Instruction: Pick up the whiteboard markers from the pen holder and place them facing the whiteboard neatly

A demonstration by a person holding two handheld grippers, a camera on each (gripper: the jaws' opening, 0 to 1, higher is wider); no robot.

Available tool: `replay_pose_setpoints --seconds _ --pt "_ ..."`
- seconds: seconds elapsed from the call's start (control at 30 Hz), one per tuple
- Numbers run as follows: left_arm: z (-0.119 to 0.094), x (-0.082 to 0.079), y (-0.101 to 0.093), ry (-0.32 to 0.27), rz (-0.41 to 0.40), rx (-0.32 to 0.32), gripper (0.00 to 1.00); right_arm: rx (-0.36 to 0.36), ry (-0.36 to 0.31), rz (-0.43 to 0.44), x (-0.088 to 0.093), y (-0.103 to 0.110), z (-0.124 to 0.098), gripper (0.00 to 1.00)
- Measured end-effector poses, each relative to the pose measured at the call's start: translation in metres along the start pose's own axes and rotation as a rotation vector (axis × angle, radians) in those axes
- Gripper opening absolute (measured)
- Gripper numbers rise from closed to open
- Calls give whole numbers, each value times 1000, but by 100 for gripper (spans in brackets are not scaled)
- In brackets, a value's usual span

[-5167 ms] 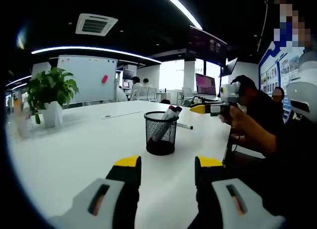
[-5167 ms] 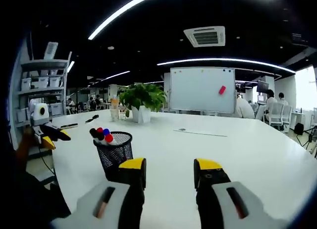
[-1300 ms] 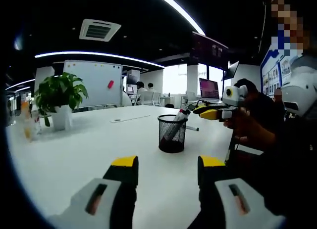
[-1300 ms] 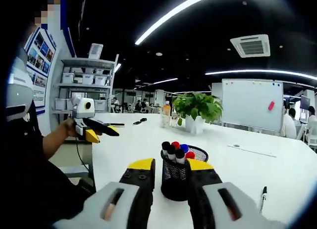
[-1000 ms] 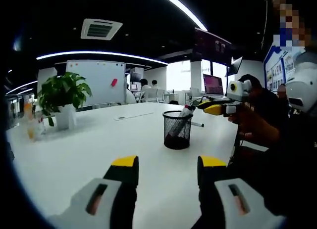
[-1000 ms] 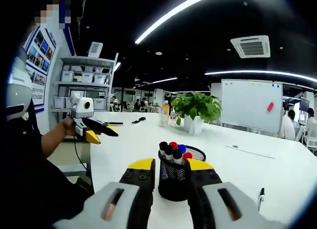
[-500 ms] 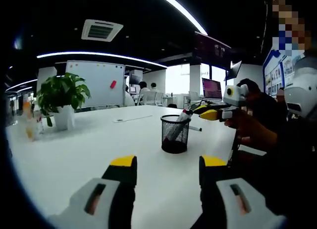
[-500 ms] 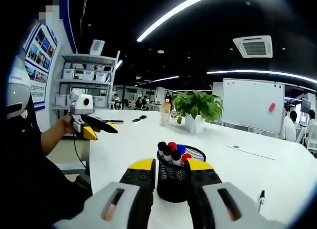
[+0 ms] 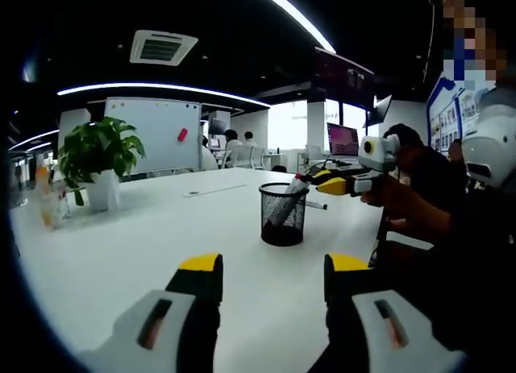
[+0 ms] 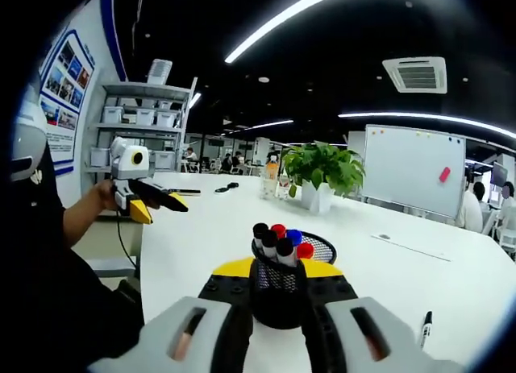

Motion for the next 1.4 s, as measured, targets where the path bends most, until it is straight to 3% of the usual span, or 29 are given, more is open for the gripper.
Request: replay_pose_setpoints --seconds 0.23,1.03,1.4 --pt "2 0 0 8 3 2 52 1 -4 -13 -2 -1 2 18" --pt "3 1 -1 15 3 4 51 50 16 -27 -5 -9 7 16" --pt "3 1 -1 19 6 3 51 36 14 -18 -8 -5 10 16"
Point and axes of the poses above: the point that each gripper's makers call its tool centre point, and the gripper's own axes: z roughly forward along the fingers, y roughly to its left, x roughly out of its underside, the point moved 10 cm from there along -z, roughly backward along the fingers, and after that the axes turned 7 degrees about x, right-handed, at the moved point
